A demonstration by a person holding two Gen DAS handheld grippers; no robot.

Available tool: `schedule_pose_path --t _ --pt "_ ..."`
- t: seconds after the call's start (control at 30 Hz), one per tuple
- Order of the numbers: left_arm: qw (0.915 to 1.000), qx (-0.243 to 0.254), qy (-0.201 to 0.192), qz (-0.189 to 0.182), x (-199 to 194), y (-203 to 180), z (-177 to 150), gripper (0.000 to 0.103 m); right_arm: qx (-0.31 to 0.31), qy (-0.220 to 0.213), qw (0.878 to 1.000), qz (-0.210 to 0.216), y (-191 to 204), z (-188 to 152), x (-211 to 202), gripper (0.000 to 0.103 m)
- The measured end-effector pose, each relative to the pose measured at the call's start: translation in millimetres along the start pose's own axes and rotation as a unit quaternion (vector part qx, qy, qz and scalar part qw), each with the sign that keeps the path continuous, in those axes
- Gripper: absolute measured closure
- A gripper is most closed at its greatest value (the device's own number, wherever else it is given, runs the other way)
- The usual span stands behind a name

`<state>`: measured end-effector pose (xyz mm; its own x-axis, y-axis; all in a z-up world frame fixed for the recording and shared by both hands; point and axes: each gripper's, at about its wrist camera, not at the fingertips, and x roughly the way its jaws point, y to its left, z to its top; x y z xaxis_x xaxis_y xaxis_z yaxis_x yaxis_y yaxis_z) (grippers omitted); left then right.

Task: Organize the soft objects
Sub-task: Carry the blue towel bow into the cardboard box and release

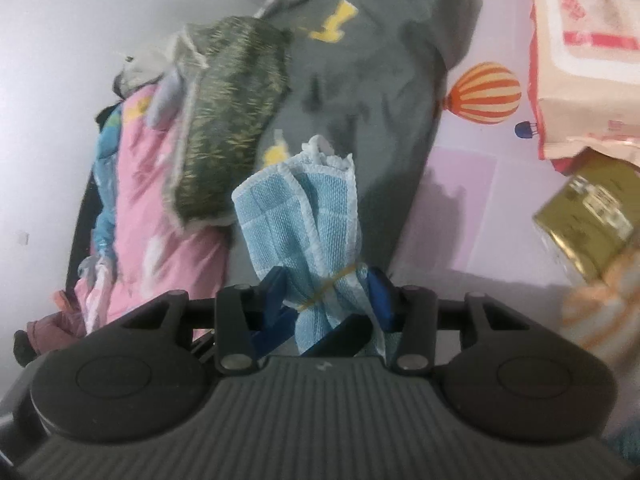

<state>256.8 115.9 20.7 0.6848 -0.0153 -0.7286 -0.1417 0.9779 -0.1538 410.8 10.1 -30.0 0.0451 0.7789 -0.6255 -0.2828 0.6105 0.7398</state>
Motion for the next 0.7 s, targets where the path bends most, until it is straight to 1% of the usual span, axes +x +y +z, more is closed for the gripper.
schedule_pose_path --t 0.1,0.2,0.3,0.4,0.5,0.57,0.63,0.7 --pt "0.9996 0.015 -0.015 -0.020 -31 -23 -5 0.057 -0.005 -0.022 1.000 0.010 9 -19 -40 0.059" --pt "0.9981 0.035 -0.025 -0.044 -56 -53 -14 0.057 0.003 -0.046 0.999 0.020 7 -41 -85 0.059" --pt "0.9955 0.063 -0.028 -0.064 -73 -91 -27 0.056 0.015 -0.072 0.997 0.024 -4 -67 -131 0.059" --pt "0.9918 0.090 -0.019 -0.089 -82 -132 -43 0.056 0.029 -0.097 0.995 0.020 -24 -96 -176 0.059" --pt "0.9853 0.122 -0.002 -0.120 -83 -179 -61 0.056 0.054 -0.121 0.991 0.008 -54 -127 -222 0.058" --pt "0.9795 0.144 0.010 -0.141 -80 -211 -72 0.056 0.073 -0.135 0.988 -0.004 -76 -147 -251 0.058" --pt "0.9711 0.169 0.020 -0.167 -79 -249 -84 0.056 0.090 -0.153 0.984 -0.020 -97 -166 -283 0.058" --pt "0.9618 0.190 0.029 -0.195 -76 -285 -92 0.056 0.109 -0.179 0.977 -0.042 -119 -188 -321 0.057"
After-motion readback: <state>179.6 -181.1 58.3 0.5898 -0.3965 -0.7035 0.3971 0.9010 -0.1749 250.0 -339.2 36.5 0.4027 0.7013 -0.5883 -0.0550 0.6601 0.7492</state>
